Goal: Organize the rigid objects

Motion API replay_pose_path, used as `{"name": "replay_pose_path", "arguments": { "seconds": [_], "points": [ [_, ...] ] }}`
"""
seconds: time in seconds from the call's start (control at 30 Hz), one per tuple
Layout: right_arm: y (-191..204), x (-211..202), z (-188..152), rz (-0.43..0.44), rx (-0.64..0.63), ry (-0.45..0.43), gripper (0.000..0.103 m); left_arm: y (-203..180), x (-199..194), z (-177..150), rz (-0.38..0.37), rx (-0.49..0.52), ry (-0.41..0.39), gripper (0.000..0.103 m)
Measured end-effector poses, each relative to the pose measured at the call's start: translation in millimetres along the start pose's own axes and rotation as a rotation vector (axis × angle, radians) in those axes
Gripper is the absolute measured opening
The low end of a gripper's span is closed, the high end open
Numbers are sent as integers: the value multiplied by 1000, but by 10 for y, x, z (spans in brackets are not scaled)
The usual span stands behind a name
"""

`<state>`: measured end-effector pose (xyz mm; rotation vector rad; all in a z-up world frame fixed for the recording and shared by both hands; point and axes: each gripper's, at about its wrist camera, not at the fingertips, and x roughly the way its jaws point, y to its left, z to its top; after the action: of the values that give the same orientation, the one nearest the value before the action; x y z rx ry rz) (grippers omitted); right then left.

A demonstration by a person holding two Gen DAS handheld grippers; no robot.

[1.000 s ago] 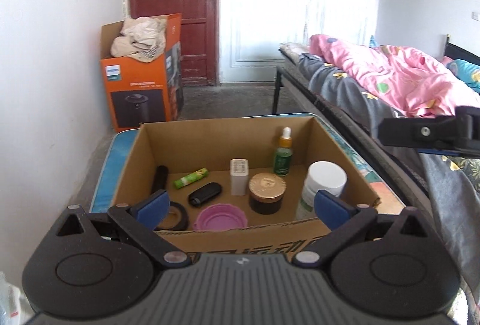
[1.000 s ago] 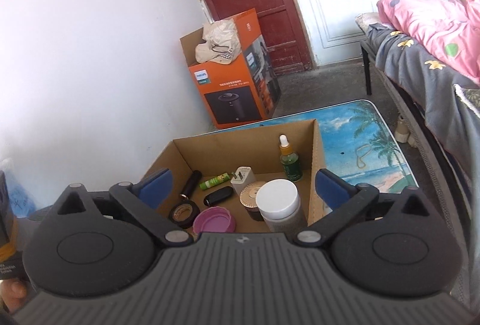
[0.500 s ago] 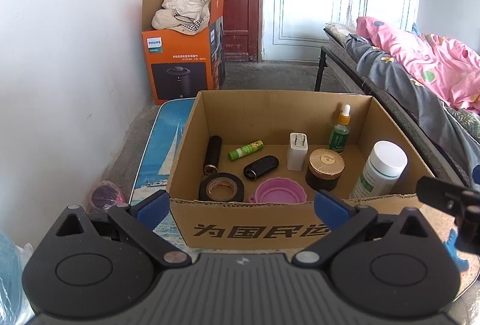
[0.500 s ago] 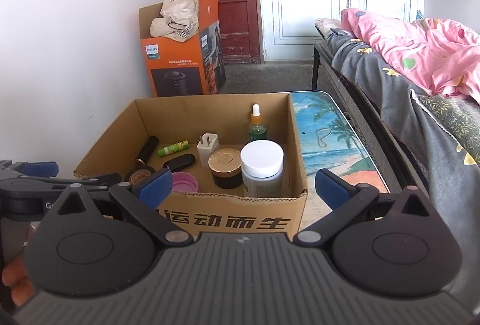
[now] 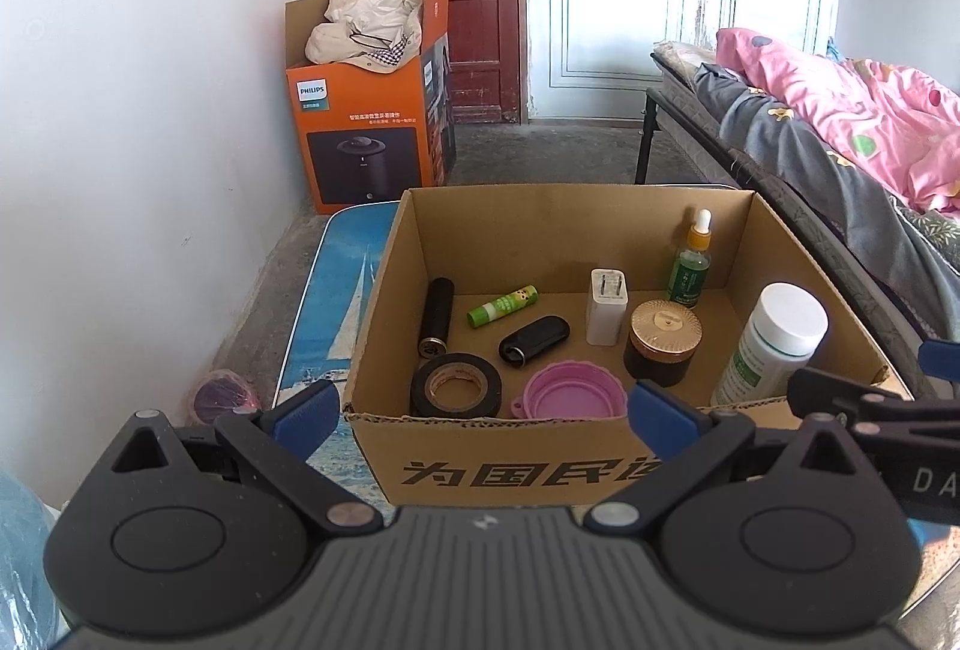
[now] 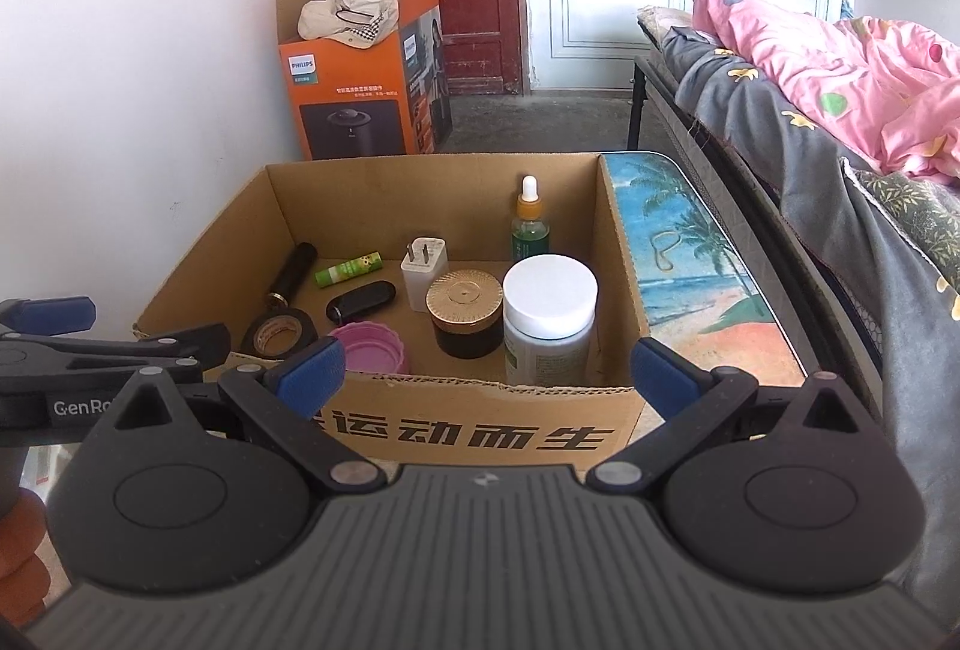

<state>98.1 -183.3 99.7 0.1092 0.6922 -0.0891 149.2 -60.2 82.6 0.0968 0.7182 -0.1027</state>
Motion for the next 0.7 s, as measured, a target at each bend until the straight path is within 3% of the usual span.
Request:
{"name": "replay_pose_path", "arguments": {
  "seconds": [0.7],
  "points": [
    [6,65,23,-6,-14,10,102,60,34,2,6,-6,7,103]
  ]
}}
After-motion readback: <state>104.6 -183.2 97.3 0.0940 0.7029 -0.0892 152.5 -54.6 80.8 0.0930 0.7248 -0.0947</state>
